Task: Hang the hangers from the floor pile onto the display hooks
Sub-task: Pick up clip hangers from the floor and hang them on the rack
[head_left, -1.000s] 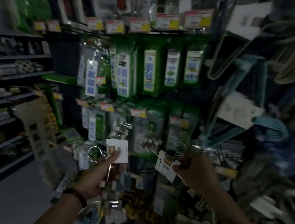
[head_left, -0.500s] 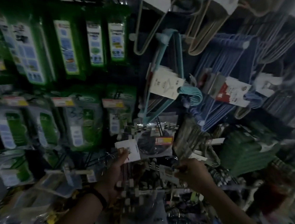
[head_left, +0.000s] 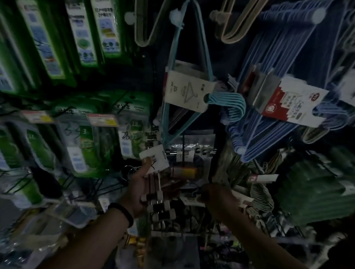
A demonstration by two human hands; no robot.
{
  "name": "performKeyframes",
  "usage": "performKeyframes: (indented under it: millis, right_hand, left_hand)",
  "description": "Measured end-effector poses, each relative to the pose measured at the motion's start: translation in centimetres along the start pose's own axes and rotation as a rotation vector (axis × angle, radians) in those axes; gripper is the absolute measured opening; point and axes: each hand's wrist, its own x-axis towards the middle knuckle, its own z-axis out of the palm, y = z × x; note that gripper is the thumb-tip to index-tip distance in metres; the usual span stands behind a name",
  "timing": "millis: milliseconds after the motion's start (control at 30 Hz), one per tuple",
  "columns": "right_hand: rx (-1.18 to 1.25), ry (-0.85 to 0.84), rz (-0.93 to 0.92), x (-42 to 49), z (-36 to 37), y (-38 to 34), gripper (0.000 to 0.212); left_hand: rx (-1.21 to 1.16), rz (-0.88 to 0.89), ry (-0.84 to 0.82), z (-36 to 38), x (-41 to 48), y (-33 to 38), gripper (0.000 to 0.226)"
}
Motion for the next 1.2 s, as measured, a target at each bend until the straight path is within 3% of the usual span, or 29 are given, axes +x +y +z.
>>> performKeyframes:
  millis: [167,467,567,700,833,900,1033,1200]
  right_hand:
    - [-0.049,0.127,-0.103,0.9,0.3,-0.6,0.030]
    - [-0.086,0.351,-0.329,3.2,0.1,-1.7,0.023]
    - [-0.142,0.428,-0.418,3.8,0.0,-1.3,0.024]
    - [-0.175,0.452,-0.473,4.3,0.6,-1.1,0.024]
    - [-0.241,0.417,-0.380,5.2,0.3,-1.1,0.024]
    - [-0.191,0.290,-0.304,5.9,-0.7,-1.3,0.015]
    - [-0.213,0.129,-0.213,8.9,-2.0,-1.8,0.024]
    - [-0.086,0.152,-0.206,12.0,-3.0,-3.0,0.024]
  left_hand:
    - [-0.065,-0.062,-0.173,-0.2,-0.1,2.0,0.076]
    - [-0.095,-0.109,-0.077,0.9,-1.1,3.1,0.088]
    - [-0.061,-0.122,-0.096,0.9,-1.2,3.5,0.087]
    - [-0.060,-0.128,-0.145,0.3,-0.5,4.1,0.102]
    - [-0.085,-0.111,-0.163,0.4,-0.4,4.0,0.104]
    - [-0.095,-0.114,-0.177,0.3,-0.5,4.0,0.105]
    - [-0.054,-0.107,-0.139,0.2,-0.2,4.3,0.100]
    - [0.042,-0.055,-0.076,0.8,-0.2,4.3,0.086]
